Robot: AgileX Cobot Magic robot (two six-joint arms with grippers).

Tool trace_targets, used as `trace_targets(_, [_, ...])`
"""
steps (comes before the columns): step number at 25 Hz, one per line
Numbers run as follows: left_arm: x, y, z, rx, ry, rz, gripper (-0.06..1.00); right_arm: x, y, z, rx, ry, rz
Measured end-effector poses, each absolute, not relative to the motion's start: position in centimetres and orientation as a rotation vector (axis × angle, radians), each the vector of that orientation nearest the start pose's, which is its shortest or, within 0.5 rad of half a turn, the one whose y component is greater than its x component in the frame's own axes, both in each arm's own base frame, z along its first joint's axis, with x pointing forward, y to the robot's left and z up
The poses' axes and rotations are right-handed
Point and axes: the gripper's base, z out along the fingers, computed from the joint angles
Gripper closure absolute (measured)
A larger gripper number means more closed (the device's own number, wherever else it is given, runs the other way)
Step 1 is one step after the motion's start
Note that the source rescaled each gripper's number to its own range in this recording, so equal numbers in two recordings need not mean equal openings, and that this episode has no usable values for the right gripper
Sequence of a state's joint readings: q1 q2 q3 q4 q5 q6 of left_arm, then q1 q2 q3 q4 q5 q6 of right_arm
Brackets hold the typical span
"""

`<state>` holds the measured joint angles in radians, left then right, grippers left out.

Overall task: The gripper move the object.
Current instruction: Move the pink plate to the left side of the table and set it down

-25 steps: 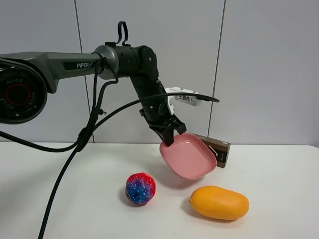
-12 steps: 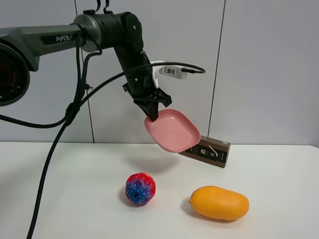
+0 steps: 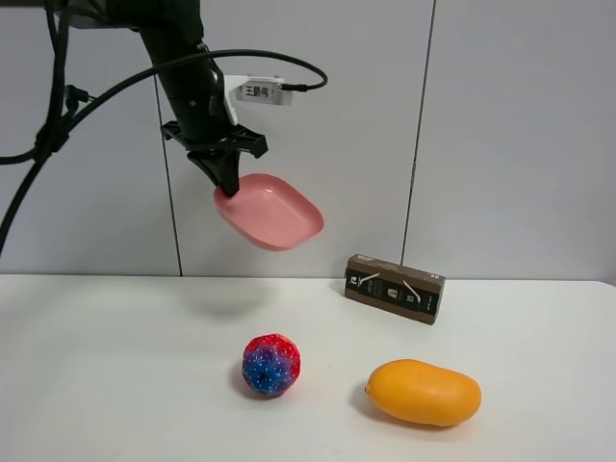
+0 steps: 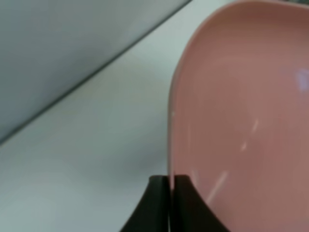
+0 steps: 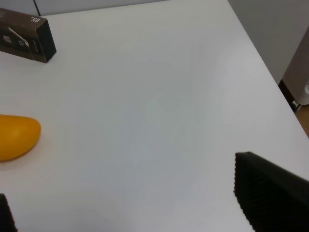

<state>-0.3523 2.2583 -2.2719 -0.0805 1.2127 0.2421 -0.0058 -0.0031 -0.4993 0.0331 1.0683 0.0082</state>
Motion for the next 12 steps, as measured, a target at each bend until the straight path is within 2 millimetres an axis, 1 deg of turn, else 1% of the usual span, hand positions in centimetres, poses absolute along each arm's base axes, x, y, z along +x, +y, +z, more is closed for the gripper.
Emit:
trace_targets(2, [45.9, -16.3, 28.3, 0.702, 2.622, -0.119, 0.94, -0.6, 0.3, 27.6, 0.013, 2.049, 0.041])
trace_targets(6, [44.8, -13.7, 27.5, 0.587, 2.728, -0.077, 0.94, -0.6, 0.3, 27.6, 0.013, 2.049, 0.041])
trace_targets(9, [43.9, -12.1, 26.1, 0.52, 2.817, -0.069, 0.94, -0.6, 0.3, 27.6, 0.013, 2.049, 0.041])
trace_targets(12, [43.2, -10.8, 24.3, 0.484, 2.896, -0.062, 0.94, -0.6, 0.3, 27.6, 0.013, 2.049, 0.041])
